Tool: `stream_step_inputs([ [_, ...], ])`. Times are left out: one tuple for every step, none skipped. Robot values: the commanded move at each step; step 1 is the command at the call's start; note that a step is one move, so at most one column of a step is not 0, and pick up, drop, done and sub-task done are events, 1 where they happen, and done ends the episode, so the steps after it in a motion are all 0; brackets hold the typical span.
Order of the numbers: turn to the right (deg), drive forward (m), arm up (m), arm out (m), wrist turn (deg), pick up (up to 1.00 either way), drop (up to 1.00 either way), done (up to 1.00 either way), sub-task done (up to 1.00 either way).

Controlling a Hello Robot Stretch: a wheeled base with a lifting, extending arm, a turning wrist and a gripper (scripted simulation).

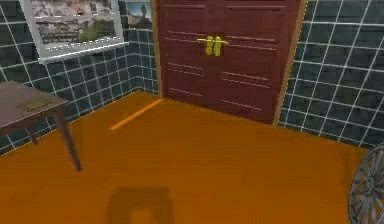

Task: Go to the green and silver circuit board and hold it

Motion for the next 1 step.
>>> stream_step_inputs([
  [45.0,0.0,0.0,0.0,0.0,0.0,0.0,0.0,0.0],
])
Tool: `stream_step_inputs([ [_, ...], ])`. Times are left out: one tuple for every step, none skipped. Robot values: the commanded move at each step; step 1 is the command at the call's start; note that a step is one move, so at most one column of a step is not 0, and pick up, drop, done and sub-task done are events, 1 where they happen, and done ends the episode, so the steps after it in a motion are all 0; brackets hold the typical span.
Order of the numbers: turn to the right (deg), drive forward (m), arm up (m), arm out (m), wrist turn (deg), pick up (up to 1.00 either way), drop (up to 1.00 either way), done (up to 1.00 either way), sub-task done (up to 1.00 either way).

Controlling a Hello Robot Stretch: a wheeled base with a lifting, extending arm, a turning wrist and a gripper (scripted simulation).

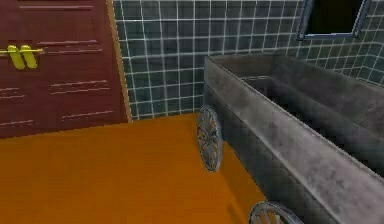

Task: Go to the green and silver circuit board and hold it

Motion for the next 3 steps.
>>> stream_step_inputs([
  [45.0,0.0,0.0,0.0,0.0,0.0,0.0,0.0,0.0],
  [45.0,0.0,0.0,0.0,0.0,0.0,0.0,0.0,0.0],
  [39.0,0.0,0.0,0.0,0.0,0.0,0.0,0.0,0.0],
])
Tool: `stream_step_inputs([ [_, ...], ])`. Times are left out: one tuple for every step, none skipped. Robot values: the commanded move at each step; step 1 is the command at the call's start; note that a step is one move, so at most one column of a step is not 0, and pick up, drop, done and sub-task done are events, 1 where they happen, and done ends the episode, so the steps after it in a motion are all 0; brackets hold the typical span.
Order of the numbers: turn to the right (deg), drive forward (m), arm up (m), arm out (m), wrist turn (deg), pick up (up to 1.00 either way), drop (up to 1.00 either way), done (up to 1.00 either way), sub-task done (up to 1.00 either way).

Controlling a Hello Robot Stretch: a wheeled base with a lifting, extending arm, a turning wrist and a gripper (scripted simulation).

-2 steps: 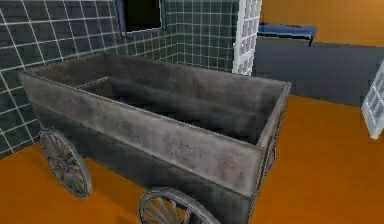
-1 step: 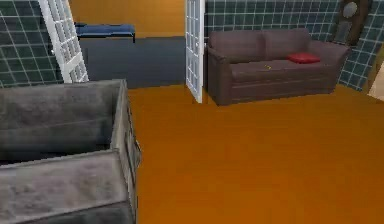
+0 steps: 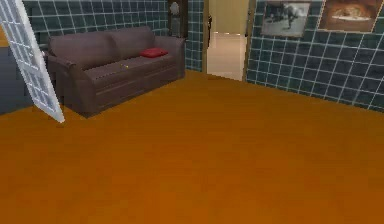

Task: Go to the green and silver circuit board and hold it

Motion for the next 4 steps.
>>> stream_step_inputs([
  [0.0,0.55,0.0,0.0,0.0,0.0,0.0,0.0,0.0],
  [-45.0,0.0,0.0,0.0,0.0,0.0,0.0,0.0,0.0],
  [-6.0,0.0,0.0,0.0,0.0,0.0,0.0,0.0,0.0],
  [0.0,1.0,0.0,0.0,0.0,0.0,0.0,0.0,0.0],
])
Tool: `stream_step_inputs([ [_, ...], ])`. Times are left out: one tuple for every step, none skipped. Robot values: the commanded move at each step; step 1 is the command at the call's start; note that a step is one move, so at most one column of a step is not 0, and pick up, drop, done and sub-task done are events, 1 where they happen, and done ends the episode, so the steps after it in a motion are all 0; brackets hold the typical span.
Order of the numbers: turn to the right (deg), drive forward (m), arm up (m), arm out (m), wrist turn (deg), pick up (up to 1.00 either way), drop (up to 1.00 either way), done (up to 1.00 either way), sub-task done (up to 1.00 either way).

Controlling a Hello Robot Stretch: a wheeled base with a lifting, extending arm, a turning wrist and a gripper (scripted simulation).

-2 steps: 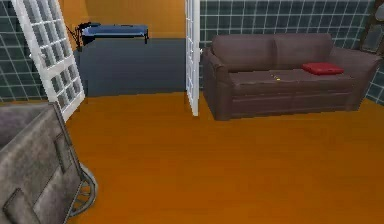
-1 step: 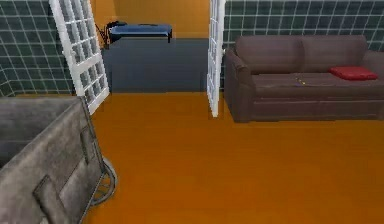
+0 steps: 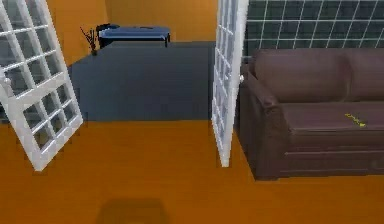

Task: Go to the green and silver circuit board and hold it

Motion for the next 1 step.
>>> stream_step_inputs([
  [0.0,0.35,0.0,0.0,0.0,0.0,0.0,0.0,0.0],
])
